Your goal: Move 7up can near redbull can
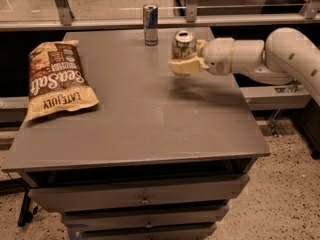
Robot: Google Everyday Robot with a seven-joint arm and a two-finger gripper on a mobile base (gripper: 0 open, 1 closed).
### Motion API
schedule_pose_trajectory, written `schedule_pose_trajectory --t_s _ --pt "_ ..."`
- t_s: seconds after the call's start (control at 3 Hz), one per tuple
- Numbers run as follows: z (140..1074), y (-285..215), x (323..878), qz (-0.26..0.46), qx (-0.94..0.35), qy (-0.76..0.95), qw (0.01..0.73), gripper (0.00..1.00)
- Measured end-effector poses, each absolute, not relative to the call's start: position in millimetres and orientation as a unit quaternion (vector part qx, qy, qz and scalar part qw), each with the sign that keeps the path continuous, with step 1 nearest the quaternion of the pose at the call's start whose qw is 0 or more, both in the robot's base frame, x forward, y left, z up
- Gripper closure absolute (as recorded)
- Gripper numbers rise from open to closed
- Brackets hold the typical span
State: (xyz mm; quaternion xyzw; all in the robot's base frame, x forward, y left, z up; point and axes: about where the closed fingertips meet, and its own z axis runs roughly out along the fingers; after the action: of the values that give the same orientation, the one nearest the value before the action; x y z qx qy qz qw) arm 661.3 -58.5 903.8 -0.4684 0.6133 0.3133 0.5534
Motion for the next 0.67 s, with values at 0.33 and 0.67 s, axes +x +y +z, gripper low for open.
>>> schedule_pose_trajectory --t_s 0.33,0.67 --pt "890.4 -39.5 721.5 0.316 -0.482 0.609 0.546 1.0" --pt "877.0 -24.0 766.7 0.315 -0.495 0.609 0.534 1.0"
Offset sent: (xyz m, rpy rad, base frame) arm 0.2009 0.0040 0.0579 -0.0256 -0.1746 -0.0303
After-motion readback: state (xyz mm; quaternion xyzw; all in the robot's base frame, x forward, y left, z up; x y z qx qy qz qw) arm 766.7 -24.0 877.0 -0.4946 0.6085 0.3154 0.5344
